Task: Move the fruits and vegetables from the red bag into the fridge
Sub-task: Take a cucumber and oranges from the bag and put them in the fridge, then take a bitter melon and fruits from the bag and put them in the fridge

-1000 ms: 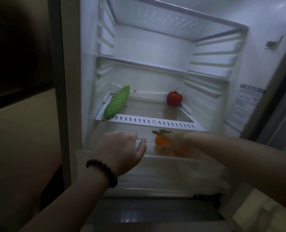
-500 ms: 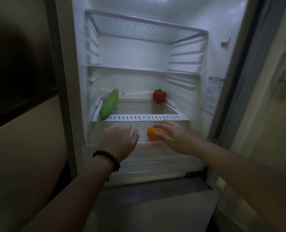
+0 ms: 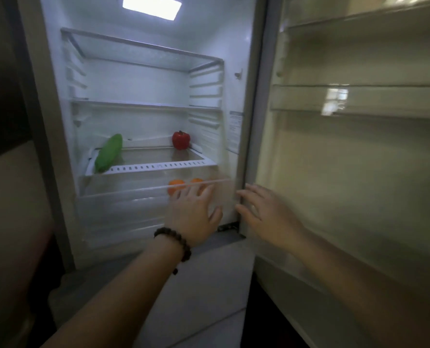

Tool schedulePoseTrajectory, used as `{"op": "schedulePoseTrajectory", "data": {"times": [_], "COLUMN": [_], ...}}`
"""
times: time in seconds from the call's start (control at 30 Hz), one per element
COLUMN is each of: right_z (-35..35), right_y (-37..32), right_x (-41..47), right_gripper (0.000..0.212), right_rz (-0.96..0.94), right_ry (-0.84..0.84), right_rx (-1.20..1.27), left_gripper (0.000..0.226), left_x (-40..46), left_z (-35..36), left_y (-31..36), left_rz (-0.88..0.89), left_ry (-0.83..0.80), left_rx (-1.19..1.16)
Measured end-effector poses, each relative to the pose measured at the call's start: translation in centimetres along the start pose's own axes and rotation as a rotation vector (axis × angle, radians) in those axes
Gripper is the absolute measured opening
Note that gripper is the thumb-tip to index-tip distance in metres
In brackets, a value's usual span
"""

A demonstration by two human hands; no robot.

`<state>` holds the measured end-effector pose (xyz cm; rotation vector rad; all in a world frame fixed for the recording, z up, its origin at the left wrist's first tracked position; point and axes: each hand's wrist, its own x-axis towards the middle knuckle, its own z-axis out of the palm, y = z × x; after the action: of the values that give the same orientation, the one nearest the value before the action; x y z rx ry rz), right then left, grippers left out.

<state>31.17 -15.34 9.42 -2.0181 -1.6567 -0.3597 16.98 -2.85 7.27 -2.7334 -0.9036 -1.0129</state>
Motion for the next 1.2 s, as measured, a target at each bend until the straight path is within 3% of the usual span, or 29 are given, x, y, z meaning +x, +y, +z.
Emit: {"op": "schedulePoseTrajectory", "data": {"times": [0.27, 0.47, 0.6, 1.2], "right_z": [-7.0, -13.0, -17.0, -29.8], "right_y": [3.4, 4.6, 5.0, -4.2], "right_x": [-17.5, -32.0, -41.2, -80.1], "right_gripper": [0.066, 0.047, 0.051, 0.048], "right_rz": [0.28, 0.505, 0.66, 1.492], "right_ry": [0.086, 0.099, 0.129, 0.37], "right_rx": [-0.166, -0.219, -0.261, -0.517], "left_gripper": [0.062, 0.066, 0.064, 0.064], "left_x": [-7.7, -15.2, -20.2, -45.2], "left_z": [0.3, -1.0, -2.0, -9.8], "left_y": [15.6, 27.0, 35.0, 65.9], "left_rz": [0.164, 0.308, 0.43, 1.059], "left_ry": [-0.16, -0.235, -0.307, -0.581], "left_rx": [-0.192, -0.338, -0.446, -0.789]}}
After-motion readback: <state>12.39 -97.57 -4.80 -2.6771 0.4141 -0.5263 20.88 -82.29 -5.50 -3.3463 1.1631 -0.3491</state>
